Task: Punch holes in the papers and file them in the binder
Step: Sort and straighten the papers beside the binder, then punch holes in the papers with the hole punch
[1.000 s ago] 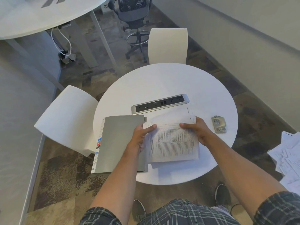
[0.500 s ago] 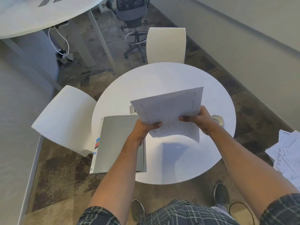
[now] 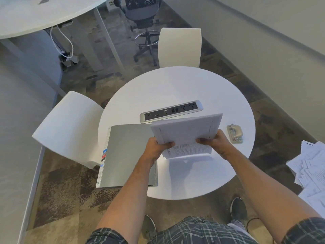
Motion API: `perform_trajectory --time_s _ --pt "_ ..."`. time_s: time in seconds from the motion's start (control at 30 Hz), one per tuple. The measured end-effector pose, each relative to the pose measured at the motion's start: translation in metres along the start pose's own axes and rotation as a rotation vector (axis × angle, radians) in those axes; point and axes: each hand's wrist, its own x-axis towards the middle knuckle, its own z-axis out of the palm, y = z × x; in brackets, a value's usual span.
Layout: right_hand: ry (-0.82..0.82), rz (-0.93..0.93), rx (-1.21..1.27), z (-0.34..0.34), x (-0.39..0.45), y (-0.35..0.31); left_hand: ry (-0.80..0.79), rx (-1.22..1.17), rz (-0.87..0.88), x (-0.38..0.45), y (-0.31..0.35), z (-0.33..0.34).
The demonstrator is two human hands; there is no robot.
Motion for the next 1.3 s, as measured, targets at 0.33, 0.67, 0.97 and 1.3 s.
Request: perform_trajectory --time_s 0.33,0.67,0.97,1.3 --pt "0.044 0.058 -0.008 0.0 -0.005 0.022 -0.049 0.05 0.028 0.0 -0.012 0.006" --pt "0.069 0.093 -0.034 0.004 0.001 0.014 -0.016 0.094 -0.012 0.011 -0.019 0.004" --pt "0.09 0.045 -0.059 0.017 0.001 0.033 0.011 -0.144 -0.18 0.007 -0.036 0.025" --pt "0.049 0.246 -0.158 -0.006 0.026 0.061 0.141 0.1 -0.28 0.023 -0.06 0.011"
